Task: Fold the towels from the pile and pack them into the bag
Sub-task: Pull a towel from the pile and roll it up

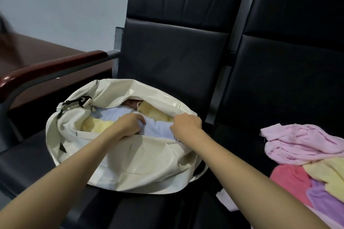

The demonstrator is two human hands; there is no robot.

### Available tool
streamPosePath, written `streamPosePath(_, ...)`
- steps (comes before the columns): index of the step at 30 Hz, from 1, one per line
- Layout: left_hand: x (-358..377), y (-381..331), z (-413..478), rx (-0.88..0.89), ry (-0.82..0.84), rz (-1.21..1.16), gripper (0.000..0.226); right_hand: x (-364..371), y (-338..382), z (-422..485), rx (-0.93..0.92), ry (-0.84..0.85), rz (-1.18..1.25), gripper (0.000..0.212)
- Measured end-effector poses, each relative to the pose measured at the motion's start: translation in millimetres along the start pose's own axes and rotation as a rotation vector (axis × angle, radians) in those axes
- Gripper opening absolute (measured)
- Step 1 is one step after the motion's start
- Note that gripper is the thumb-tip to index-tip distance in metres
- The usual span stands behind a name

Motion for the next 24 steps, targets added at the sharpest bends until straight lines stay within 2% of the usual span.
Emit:
streamPosePath(3,7,4,-3,0.015,0.083,0.101,0.033,8,0,-4,-0.089,-0.085,0.015,0.033)
streamPosePath(4,5,4,-4,0.016,0.043,0.14,0.035,9,1,-6,-0.16,-0.119,0.07,0.032)
streamPosePath(6,-8,1,-10,0.024,-0.16,0.222,0.037,9,3,-8,-0.324,-0.152,0.161,0.031)
streamPosePath(8,-15,-5,-16,0.078,-0.293,0.179,0.034,15,5,-8,-0.396,-0.06,0.154,0.027)
streamPosePath(9,-14,-6,-16,0.108,-0.272,0.101,0.032,20,6,-8,-0.372,0.03,0.089,0.022)
streamPosePath(11,-4,-10,-20,0.106,-0.091,0.064,0.033,27,5,-6,-0.254,0.207,-0.031,0.018)
streamPosePath(12,0,-10,-22,0.099,-0.016,0.095,0.036,27,6,-7,-0.214,0.259,-0.019,0.023)
streamPosePath(14,-2,-10,-21,0.074,0.009,0.071,0.037,17,6,-12,-0.191,0.29,0.111,0.037)
streamPosePath(17,-23,-23,-28,0.056,-0.148,-0.108,0.036,-15,-11,-33,-0.157,0.122,0.437,0.047)
streamPosePath(20,-45,-68,-60,0.104,-0.3,-0.355,0.029,-45,-58,-70,-0.09,-0.072,0.597,0.04)
streamPosePath(24,-45,-157,-117,0.225,-0.146,-0.665,0.016,-62,-139,-146,0.033,-0.185,0.636,0.035)
Point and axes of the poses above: each hand's wrist, its own z-axis towards the middle knuckle, its own x-axis out of the palm, y = z × x, the point moved 4 cm from there along z, towards the middle knuckle, and after that the axes turned 8 degrees about z, right-handed, at the moved point
